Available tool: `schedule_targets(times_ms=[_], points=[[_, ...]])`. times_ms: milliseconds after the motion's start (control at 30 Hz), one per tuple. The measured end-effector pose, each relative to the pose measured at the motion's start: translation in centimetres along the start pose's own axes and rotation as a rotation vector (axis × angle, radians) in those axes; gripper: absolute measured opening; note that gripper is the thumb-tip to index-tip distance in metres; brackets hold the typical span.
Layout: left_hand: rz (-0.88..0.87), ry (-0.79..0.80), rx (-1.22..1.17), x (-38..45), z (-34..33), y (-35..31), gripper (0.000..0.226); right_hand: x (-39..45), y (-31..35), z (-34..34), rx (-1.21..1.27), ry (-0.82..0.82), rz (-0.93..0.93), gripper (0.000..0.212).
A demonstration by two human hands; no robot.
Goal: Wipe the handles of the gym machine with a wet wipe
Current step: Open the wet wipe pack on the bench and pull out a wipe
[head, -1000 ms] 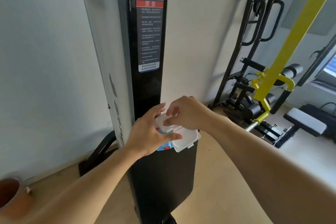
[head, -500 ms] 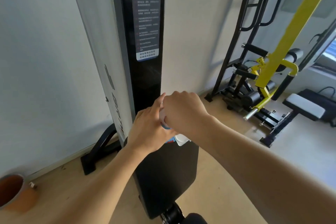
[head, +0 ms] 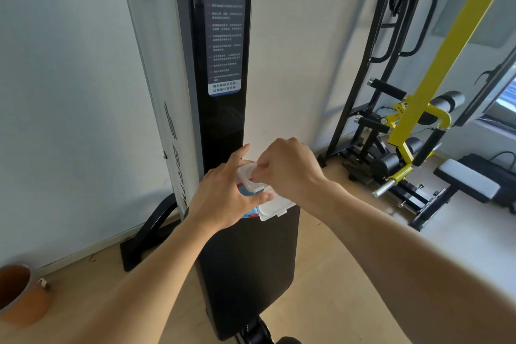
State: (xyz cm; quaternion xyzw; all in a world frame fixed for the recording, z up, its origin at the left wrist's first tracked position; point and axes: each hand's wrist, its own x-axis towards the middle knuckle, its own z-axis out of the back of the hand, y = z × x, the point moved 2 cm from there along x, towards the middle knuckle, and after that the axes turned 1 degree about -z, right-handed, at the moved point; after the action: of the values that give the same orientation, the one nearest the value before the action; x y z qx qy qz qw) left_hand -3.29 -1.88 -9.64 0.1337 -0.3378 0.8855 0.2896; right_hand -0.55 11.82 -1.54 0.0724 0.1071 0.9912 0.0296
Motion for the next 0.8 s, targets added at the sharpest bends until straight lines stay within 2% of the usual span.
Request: schedule_targets(times_ms=[100, 200, 267, 367, 400, 467, 567, 633, 767, 800], points=[[0.003, -0.011, 0.024, -0.2, -0.1, 0.1, 0.094, 0.6, -2.0, 1.0, 0.19, -0.048, -0.077, 0.015], [0.003, -0.005, 0.013, -0.2, -0.2, 0.2, 0.086, 1.2, -4.7, 2.3, 0.231, -0.126, -0.181, 0.028], [0.005, -0.017, 0.005, -0.2, -0.3, 0.3, 0.084, 1.6, -6.2, 2.2, 0.23, -0.112, -0.25, 0.032], [-0.009, -0.029, 0.004, -0.3, -0.3, 0.2, 0.082, 1.6, -6.8, 0.7, 0.189, -0.02, -0.273, 0.008], [-0.018, -0.031, 0.006, -0.3, -0.3, 0.2, 0.081, 1.5, -6.8, 0.2, 0.209, -0.032, -0.269, 0.011], [-0.035, -0.033, 0.018, -0.4, -0.3, 0.3, 0.081, 1.2, -6.3, 0.0, 0.239, -0.145, -0.176, 0.025], [-0.042, -0.047, 0.048, -0.4, -0.3, 0.2, 0.084, 0.4, -4.3, 1.0, 0.086, -0.286, 0.193, 0.037], [-0.031, -0.049, 0.043, -0.4, -0.3, 0.1, 0.084, -0.3, -2.8, 1.5, 0.044, -0.235, 0.326, 0.035], [-0.027, -0.059, 0.024, -0.5, -0.2, 0.1, 0.083, -1.0, -1.8, 1.0, -0.085, -0.082, 0.401, 0.025], [-0.021, -0.058, 0.024, -0.4, -0.2, 0.1, 0.084, -1.0, -1.8, 0.8, -0.105, -0.056, 0.41, 0.031]])
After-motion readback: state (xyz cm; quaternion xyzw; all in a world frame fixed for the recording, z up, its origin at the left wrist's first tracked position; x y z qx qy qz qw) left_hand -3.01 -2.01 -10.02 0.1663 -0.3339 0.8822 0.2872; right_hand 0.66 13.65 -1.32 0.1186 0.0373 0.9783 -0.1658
